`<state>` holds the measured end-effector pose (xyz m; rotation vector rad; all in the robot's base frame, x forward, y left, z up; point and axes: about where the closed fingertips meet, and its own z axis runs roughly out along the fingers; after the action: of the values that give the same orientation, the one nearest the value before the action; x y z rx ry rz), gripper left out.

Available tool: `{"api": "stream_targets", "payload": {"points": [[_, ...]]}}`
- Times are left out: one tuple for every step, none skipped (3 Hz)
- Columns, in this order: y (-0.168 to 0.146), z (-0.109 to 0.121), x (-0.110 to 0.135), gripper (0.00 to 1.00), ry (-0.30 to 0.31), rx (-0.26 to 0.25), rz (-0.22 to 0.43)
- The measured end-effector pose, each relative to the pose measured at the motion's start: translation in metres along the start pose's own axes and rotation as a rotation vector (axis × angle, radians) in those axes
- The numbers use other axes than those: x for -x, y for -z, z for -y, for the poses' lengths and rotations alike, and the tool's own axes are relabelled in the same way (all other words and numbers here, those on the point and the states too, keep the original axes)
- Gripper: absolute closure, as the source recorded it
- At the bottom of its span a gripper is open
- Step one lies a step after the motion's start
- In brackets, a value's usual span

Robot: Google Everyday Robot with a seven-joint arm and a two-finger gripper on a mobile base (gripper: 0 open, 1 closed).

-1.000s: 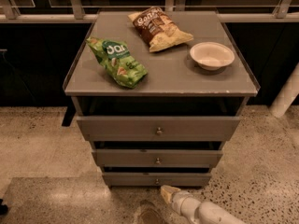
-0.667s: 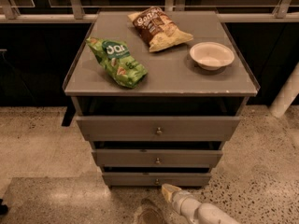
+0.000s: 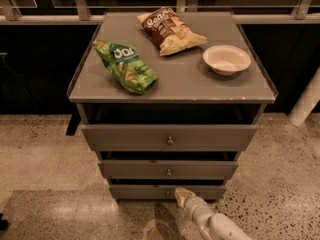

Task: Open bottom drawer

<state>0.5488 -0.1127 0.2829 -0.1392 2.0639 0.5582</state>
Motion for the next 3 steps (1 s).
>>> {"api": "stream_targets", "payload": {"points": [[-0.002, 0.004, 0.0, 1.0, -0.002, -0.006, 0.004], [-0.001, 0.0, -0.006, 1.0, 0.005, 0.011, -0.02], [-0.018, 0.014, -0.016, 1.0, -0.001, 0.012, -0.025]]}}
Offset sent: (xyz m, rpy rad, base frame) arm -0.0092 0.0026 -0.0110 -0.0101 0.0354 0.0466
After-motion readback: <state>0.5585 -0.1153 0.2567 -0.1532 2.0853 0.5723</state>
